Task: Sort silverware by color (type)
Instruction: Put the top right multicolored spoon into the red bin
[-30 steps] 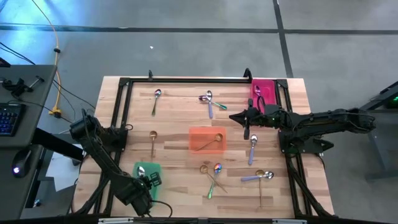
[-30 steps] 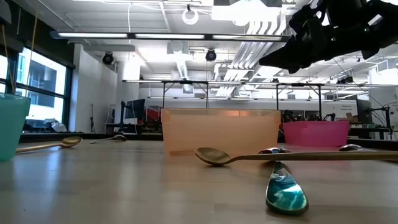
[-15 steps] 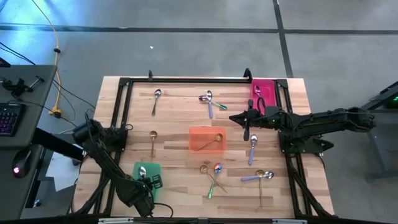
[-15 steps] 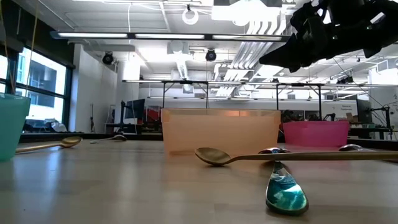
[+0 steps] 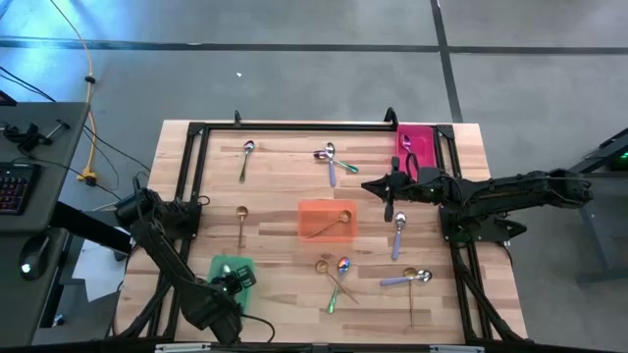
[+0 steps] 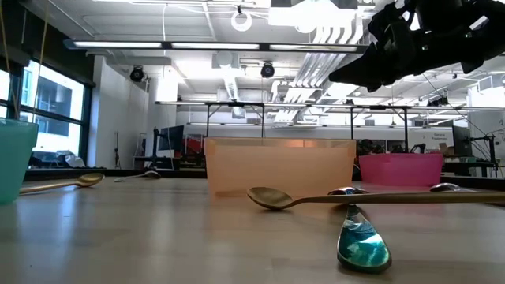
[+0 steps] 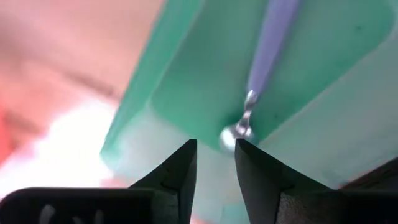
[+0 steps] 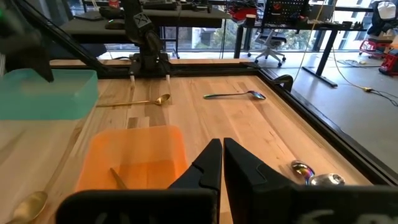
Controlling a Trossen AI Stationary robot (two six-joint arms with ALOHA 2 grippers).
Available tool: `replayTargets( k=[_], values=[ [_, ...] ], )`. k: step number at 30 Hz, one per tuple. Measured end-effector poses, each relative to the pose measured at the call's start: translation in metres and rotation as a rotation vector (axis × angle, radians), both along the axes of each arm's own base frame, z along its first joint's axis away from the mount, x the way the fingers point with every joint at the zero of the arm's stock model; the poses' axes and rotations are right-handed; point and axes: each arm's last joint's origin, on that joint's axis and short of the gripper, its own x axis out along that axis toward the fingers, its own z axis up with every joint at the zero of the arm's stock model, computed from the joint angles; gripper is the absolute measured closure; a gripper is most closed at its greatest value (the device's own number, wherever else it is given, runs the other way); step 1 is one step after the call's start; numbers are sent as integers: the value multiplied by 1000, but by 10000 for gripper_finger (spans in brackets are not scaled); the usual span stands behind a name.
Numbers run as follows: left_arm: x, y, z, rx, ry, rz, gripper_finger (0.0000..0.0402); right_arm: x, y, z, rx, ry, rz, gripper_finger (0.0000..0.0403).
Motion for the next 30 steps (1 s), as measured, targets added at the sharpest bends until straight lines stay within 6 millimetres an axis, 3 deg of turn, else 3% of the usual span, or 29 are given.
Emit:
replayTargets(
  k=[3, 8, 13, 22, 30],
  values=[
    [6, 1, 17, -17, -125, 159, 326, 0, 0, 0, 0, 0, 0, 403],
    [14, 16, 43, -247, -342, 375, 388, 0, 0, 0, -4, 0, 1, 403],
    [20, 44, 49, -530, -597, 463, 394, 0, 0, 1, -2, -9, 0, 403],
    [25, 105, -2, -909, -898, 500, 401, 0, -1, 1, 34, -16, -51, 403],
    [22, 163, -40, -966, -1093, 568, 401, -1, -6, -1, 116, -15, -130, 403]
  ],
)
